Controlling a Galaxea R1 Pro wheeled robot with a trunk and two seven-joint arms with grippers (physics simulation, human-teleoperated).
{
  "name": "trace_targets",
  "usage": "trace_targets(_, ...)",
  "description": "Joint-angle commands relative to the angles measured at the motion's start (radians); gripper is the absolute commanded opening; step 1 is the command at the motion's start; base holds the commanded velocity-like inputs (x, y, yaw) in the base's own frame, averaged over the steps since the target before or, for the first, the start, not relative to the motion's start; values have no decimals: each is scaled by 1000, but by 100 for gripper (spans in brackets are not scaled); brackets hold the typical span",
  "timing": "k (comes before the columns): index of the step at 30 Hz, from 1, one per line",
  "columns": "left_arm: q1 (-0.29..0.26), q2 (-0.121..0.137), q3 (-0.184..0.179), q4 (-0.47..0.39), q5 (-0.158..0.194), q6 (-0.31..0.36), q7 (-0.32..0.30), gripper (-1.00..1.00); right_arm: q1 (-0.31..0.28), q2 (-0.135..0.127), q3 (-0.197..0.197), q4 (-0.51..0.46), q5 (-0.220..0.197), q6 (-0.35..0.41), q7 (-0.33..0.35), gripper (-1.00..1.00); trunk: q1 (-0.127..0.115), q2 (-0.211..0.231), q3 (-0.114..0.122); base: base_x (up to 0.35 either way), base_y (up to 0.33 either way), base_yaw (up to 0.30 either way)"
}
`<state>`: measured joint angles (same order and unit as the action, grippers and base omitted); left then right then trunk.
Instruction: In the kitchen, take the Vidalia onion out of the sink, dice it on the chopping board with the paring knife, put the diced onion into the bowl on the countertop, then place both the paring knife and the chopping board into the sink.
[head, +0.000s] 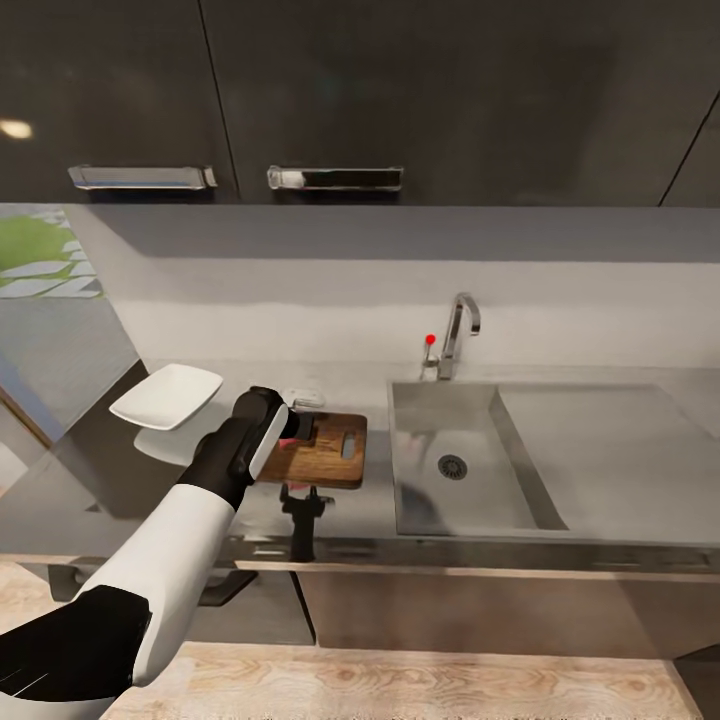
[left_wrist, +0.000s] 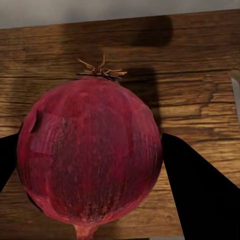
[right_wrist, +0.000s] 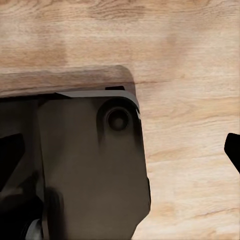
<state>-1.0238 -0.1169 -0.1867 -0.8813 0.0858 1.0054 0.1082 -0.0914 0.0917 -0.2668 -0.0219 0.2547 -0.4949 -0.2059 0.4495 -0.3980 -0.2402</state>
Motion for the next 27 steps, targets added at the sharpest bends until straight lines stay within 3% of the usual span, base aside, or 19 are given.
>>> trace_targets(1,-1,0,-2,-1,8,4,8,-100,-1,0,-6,1,11,-2,-6,100,0,-2,-3,0,0,0)
trace_targets(27,-1,0,-2,-11,6,4,8,-100,-1,-1,-6,1,11,-2,-6,100,0,-2,-9,0,0,0)
